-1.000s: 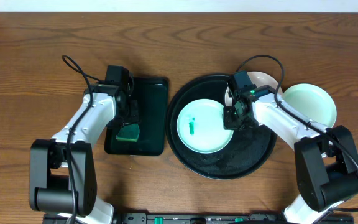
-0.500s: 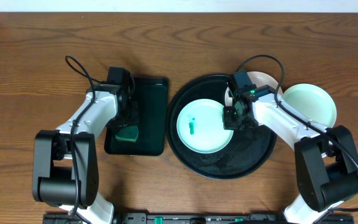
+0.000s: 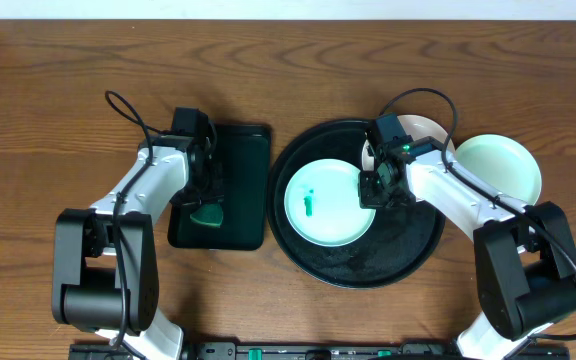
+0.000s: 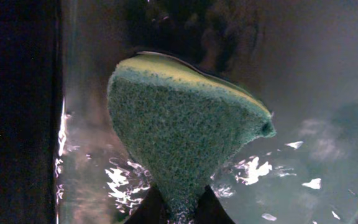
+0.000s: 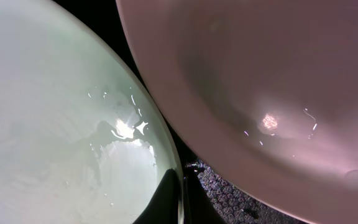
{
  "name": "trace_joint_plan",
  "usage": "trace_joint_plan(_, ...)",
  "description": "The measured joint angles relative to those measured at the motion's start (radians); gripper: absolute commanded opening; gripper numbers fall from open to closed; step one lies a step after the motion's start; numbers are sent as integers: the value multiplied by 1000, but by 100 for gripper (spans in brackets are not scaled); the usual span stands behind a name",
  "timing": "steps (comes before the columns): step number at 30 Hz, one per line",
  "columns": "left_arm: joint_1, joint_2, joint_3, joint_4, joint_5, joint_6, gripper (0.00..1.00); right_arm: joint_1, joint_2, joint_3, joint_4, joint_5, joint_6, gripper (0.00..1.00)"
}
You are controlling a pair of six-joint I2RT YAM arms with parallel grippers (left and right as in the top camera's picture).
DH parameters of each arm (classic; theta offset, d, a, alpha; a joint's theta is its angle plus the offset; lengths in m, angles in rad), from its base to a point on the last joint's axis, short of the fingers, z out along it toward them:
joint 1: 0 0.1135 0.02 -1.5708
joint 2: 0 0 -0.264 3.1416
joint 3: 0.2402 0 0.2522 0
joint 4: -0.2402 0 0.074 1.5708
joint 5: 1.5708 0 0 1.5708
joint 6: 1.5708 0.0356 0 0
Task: Clean dirty plates on tray and stack at the side
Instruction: 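Grasp the green sponge with the left gripper while right holds the plate, then lift the green sponge with the left gripper out of the black tray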
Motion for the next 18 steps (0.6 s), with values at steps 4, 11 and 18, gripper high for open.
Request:
trace_joint_plan(4,0,-17,0,-17,0,26,7,0,0,0,-3,16,1,9)
trace_joint_plan(11,0,-252,0,-22,6,34,7,0,0,0,-5,40,0,8)
trace_joint_plan(18,0,-492,0,-39,13,42,7,0,0,0,-6,51,4,21)
